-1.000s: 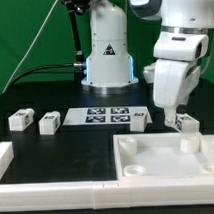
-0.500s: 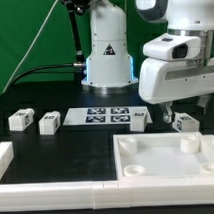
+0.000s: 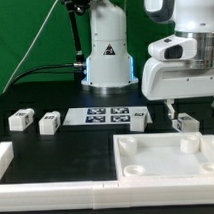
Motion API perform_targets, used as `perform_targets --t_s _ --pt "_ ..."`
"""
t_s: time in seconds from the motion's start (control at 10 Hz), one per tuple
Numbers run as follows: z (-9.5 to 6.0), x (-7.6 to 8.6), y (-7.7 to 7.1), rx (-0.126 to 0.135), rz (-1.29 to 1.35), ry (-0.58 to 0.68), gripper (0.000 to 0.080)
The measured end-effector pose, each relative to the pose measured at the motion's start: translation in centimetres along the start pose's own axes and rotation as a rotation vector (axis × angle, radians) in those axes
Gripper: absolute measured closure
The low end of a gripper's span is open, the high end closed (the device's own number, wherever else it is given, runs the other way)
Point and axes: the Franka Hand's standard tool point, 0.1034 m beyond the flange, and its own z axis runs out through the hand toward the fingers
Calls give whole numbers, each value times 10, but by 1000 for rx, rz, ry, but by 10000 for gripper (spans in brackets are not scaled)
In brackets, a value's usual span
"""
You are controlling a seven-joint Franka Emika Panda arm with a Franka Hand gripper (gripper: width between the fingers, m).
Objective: Assemble one leg
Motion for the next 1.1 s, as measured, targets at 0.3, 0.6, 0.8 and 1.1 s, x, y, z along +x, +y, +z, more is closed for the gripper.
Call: perform_targets --t_s 0.3,0.6,0.8,1.1 --pt "0 -6 4 -27 -17 -122 150" --pt "4 -5 6 -45 -83 -400 150" --pt "4 -9 5 -13 -114 -639 150" --pt "8 -16 5 -1 -125 -902 150"
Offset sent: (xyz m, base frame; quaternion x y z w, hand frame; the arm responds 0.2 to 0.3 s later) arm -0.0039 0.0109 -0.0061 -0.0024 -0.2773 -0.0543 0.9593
